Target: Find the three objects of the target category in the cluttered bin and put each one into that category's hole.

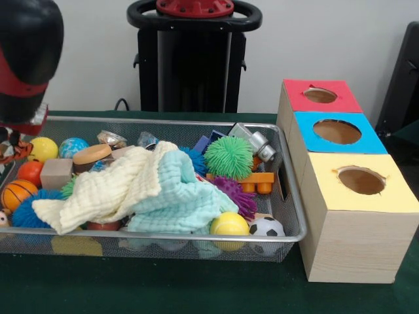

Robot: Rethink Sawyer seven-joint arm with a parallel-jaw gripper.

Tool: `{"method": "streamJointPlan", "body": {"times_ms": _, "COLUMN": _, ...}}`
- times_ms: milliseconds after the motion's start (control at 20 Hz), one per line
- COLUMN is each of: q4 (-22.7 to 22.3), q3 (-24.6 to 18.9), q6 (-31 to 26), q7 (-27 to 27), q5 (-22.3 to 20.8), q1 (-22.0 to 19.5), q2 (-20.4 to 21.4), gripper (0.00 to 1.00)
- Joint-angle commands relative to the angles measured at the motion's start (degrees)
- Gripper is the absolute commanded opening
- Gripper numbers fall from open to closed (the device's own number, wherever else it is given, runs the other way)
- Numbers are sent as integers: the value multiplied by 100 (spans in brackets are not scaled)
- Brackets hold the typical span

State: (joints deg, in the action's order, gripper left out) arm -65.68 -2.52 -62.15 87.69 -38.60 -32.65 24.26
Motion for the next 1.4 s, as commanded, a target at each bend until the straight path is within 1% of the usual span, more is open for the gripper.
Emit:
{"method": "streamJointPlan", "body": {"times_ms": 50, "q4": -898, "q3": -827, "q6": -519, "q7": -1961, "q5": 591, "q1": -327, "q2": 780, "gripper": 0}}
{"method": "streamJointPlan", "body": {"times_ms": 250, "q4": -1080, "q3": -1030, "q6": -637, "q7": -2012, "q5": 870, "q1": -517, "q2": 981, "gripper": 0}}
{"method": "streamJointPlan", "body": {"times_ms": 550, "q4": -1234, "q3": -1248, "q6": -619, "q7": -1935, "q5": 1117, "q1": -701, "q2": 1062, "gripper": 0}}
{"method": "streamJointPlan", "body": {"times_ms": 600, "q4": -1444, "q3": -1492, "q6": -514, "q7": -1867, "q5": 1525, "q1": -959, "q2": 1095, "gripper": 0}}
{"method": "streamJointPlan", "body": {"times_ms": 750, "q4": -1757, "q3": -1696, "q6": -439, "q7": -1755, "q5": 1856, "q1": -1139, "q2": 1250, "gripper": 0}}
{"method": "streamJointPlan", "body": {"times_ms": 850, "q4": -1969, "q3": -1765, "q6": -374, "q7": -1663, "q5": 1974, "q1": -1206, "q2": 1390, "gripper": 0}}
{"method": "streamJointPlan", "body": {"times_ms": 1050, "q4": -2327, "q3": -1794, "q6": -256, "q7": -1378, "q5": 2063, "q1": -1173, "q2": 1713, "gripper": 0}}
{"method": "streamJointPlan", "body": {"times_ms": 1400, "q4": -2909, "q3": -1665, "q6": -13, "q7": -815, "q5": 2055, "q1": -933, "q2": 2216, "gripper": 0}}
